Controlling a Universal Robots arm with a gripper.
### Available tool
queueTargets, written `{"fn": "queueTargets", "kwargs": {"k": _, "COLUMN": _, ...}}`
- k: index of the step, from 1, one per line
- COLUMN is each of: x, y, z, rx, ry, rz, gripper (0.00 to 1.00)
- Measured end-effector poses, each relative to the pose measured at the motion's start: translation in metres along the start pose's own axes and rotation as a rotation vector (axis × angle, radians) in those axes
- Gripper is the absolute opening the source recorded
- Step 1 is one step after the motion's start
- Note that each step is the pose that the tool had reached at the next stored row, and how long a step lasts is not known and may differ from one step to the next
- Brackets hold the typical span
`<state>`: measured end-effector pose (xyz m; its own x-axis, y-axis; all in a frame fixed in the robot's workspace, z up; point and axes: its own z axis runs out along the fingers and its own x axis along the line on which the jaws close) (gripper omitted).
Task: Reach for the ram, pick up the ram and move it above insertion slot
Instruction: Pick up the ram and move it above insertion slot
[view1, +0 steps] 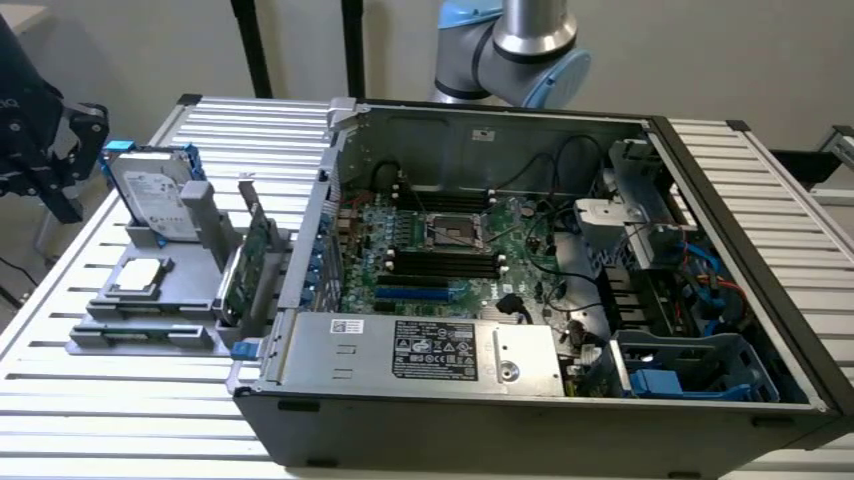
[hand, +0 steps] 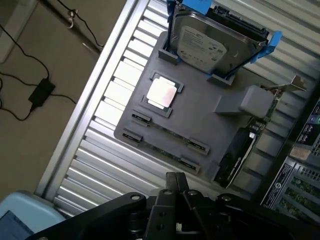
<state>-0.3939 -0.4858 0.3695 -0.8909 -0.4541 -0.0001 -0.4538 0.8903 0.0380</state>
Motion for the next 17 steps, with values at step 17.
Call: {"fn": "queueTargets", "kwargs": {"k": 17, "x": 0.0, "y": 0.0, "z": 0.0, "rx": 0.0, "ry": 0.0119, "rz": -0.309, "gripper": 0.11}}
